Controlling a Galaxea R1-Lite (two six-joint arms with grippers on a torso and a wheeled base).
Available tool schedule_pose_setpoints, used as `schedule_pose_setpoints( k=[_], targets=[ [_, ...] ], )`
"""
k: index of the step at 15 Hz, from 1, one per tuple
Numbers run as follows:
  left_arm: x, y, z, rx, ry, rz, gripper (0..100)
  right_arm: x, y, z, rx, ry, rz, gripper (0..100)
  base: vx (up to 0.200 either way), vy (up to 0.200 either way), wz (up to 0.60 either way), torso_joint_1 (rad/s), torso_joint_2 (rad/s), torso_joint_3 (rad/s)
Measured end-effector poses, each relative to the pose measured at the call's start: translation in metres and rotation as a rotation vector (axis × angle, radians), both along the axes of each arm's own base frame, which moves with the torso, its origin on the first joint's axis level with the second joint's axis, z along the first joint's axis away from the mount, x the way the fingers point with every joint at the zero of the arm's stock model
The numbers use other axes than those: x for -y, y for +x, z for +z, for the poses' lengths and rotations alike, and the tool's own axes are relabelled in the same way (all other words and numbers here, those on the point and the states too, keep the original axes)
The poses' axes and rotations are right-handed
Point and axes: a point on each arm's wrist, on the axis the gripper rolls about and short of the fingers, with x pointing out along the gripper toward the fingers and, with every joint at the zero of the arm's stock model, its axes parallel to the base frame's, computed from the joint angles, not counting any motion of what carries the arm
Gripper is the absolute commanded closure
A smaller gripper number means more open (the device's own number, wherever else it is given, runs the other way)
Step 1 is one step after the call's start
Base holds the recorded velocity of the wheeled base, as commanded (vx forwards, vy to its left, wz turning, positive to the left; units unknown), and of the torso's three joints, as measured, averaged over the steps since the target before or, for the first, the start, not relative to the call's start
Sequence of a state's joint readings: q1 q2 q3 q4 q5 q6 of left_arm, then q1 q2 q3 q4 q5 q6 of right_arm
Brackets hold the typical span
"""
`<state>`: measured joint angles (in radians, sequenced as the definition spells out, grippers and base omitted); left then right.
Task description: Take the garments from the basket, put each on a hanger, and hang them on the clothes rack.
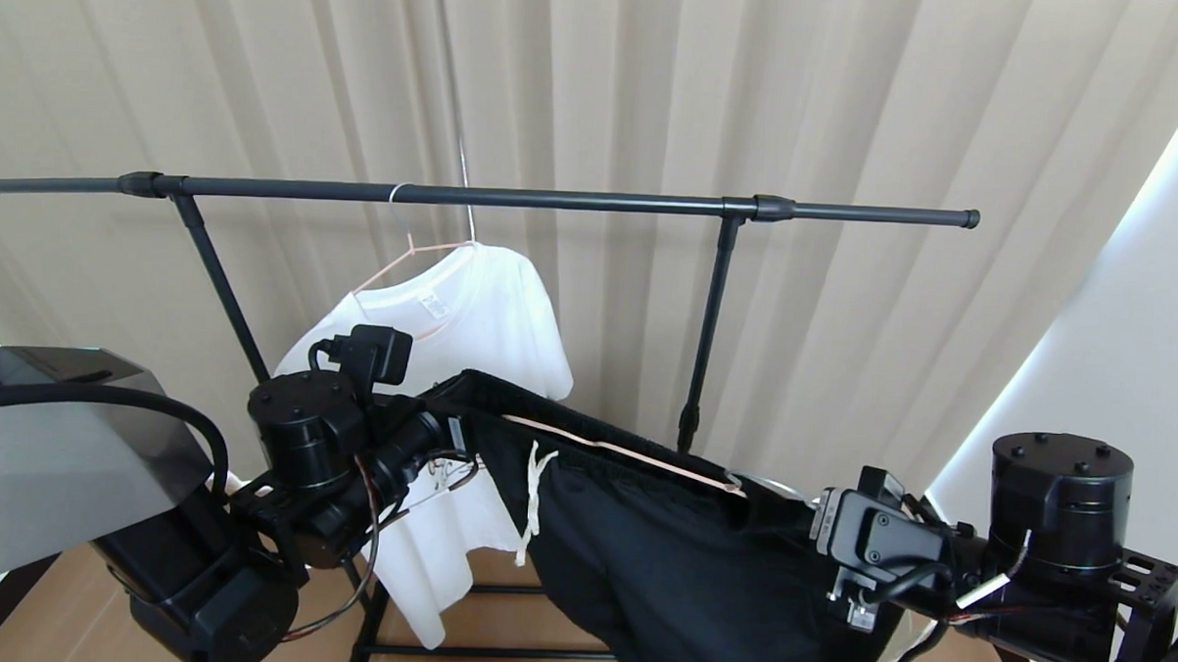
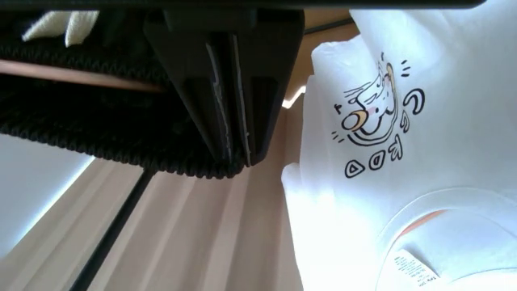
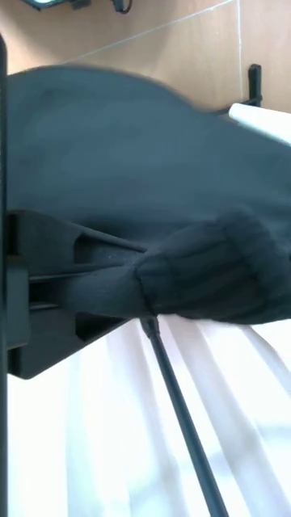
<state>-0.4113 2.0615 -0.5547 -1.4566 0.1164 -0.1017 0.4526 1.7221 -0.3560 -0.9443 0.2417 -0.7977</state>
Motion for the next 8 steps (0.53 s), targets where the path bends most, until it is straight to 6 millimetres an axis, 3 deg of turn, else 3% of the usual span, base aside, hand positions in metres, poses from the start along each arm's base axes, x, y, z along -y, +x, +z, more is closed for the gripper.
schedule_pose_setpoints(
  k=[8],
  targets=[
    [0.005, -0.015, 0.001, -0.001, 0.05, -0.036, 100, 0.0, 0.021, -0.01, -0.022, -0.013, -0.048, 100, 0.0, 0.0, 0.0, 0.0, 0.0, 0.0]
  ],
)
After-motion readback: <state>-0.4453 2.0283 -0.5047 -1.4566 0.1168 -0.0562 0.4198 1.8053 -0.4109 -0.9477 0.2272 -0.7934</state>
